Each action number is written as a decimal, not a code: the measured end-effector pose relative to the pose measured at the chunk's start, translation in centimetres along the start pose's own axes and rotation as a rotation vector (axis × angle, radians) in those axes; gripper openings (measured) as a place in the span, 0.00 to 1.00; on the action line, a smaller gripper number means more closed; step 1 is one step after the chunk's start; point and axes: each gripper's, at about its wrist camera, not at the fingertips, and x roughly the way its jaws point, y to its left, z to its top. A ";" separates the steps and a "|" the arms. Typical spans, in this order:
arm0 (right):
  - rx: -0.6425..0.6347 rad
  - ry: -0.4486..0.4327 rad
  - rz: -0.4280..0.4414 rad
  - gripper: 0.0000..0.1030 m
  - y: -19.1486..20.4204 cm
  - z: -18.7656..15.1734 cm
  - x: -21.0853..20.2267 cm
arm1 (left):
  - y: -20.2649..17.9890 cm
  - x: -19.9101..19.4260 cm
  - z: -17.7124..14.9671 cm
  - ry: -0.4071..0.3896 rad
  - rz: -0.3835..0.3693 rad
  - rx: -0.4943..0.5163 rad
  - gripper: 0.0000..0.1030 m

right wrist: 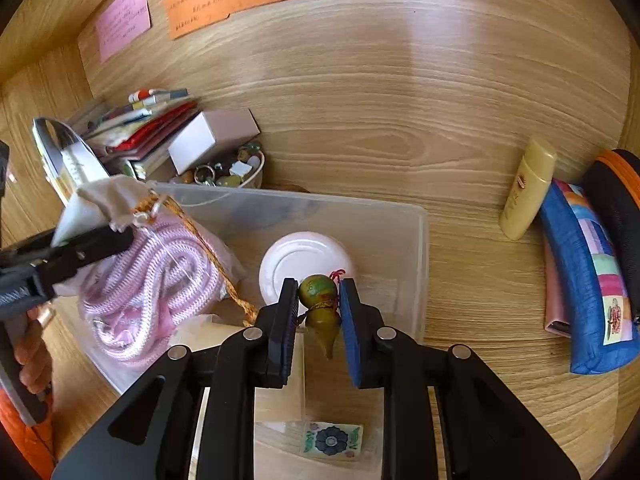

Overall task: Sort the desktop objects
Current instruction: 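Drop the white pouch into the box with left tool while right tool drops the gourd in, then move both open tools toward the blue card box and mint-green tube, then grasp the blue card box with left tool while right tool grasps the mint-green tube, then carry the blue card box with left tool over the box while right tool carries the tube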

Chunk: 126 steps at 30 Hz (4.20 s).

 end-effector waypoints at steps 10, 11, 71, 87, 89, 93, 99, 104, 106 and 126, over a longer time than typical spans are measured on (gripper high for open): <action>-0.085 -0.023 -0.041 0.41 1.7 -0.7 -0.3 | -0.3 -0.7 -0.1 0.009 -0.016 -0.011 0.70; -0.091 -0.028 -0.039 0.44 1.9 -0.7 -0.4 | -0.3 -0.9 -0.1 0.004 -0.013 -0.009 0.72; -0.155 -0.017 -0.047 0.79 5.0 -7.8 -7.5 | -4.0 -5.1 -14.0 0.296 -0.117 0.228 0.91; -0.237 0.117 0.100 0.79 7.3 -8.4 -4.2 | -5.2 -3.0 -14.2 0.253 0.036 0.297 0.71; -0.251 0.149 0.124 0.79 7.7 -8.1 -3.3 | -5.1 -3.0 -14.2 0.238 0.038 0.297 0.62; -0.280 0.196 0.156 0.78 8.6 -7.4 -1.8 | -4.9 -3.1 -14.2 0.222 0.040 0.292 0.50; -0.358 0.238 0.190 0.77 10.9 -7.1 -0.2 | -3.6 -3.9 -14.1 0.188 0.066 0.244 0.46; -0.415 0.223 0.174 0.59 12.8 -7.2 0.4 | -2.7 -4.3 -14.1 0.175 0.097 0.232 0.46; -0.403 0.244 0.202 0.59 13.1 -6.8 0.9 | -2.1 -4.8 -14.1 0.166 0.109 0.227 0.46; -0.394 0.250 0.224 0.22 15.2 -8.4 1.4 | 1.2 -6.9 -13.5 0.076 0.157 0.114 0.46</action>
